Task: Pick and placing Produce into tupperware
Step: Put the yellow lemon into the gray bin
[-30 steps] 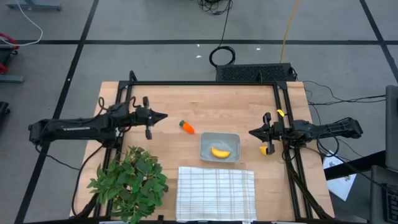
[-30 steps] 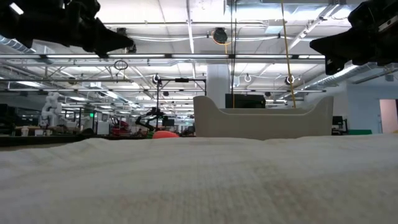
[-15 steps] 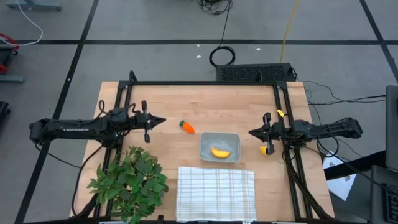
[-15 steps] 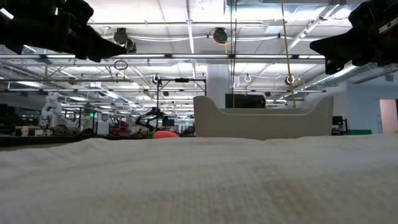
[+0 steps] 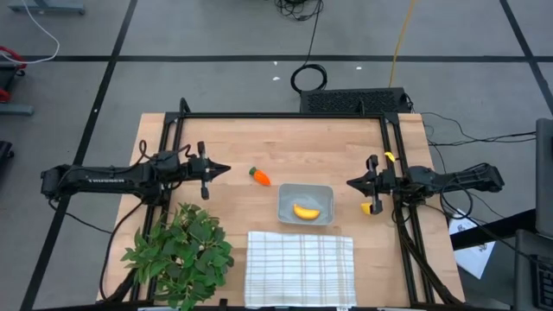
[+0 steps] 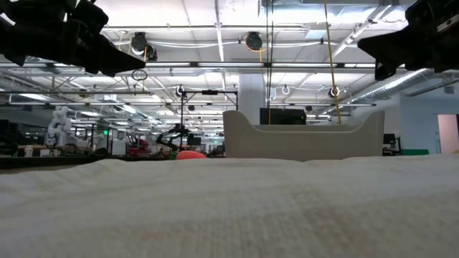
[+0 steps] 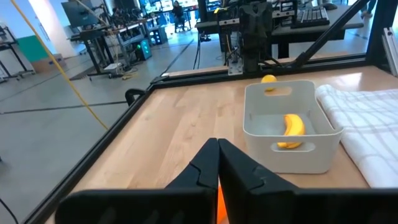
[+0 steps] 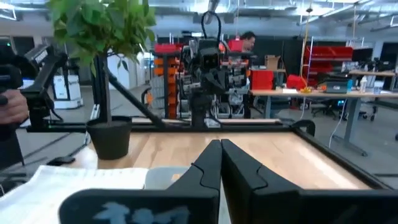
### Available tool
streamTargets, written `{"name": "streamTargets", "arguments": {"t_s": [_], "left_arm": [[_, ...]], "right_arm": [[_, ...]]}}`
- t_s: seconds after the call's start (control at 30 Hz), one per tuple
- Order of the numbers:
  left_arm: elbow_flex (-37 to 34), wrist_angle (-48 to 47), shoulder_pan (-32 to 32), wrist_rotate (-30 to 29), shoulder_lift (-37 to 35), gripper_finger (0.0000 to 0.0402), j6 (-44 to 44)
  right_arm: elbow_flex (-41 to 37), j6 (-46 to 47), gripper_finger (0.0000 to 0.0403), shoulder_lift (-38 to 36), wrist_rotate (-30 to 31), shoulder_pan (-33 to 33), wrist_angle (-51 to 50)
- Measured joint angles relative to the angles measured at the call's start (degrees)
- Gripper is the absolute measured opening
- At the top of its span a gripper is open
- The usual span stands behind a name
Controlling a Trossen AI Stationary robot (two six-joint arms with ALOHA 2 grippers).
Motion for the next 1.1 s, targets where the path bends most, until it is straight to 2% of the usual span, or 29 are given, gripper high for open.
{"name": "streamTargets", "arguments": {"t_s": [0.17,0.4,0.67,0.9,1.1], "left_arm": [[0.0,0.0,0.0,0.0,0.0,0.0005,-0.18],[-0.02,-0.03,-0.02,0.0,0.0,0.0023,-0.18],[-0.02,-0.07,-0.02,0.0,0.0,0.0005,-0.9],[-0.02,-0.06,-0.02,0.0,0.0,0.0014,-1.41],[-0.02,-0.02,-0.02,0.01,0.0,0.0025,-1.5]], "right_arm": [[4.24,0.89,0.0,1.51,-0.27,0.0,-8.72],[8.78,0.41,0.0,5.41,0.17,0.0,-10.42],[15.66,0.22,0.0,10.65,0.26,0.0,-16.15],[26.0,6.39,0.0,15.89,0.4,-0.11,-29.6],[34.54,14.83,0.0,20.47,0.38,-0.11,-45.97]]}}
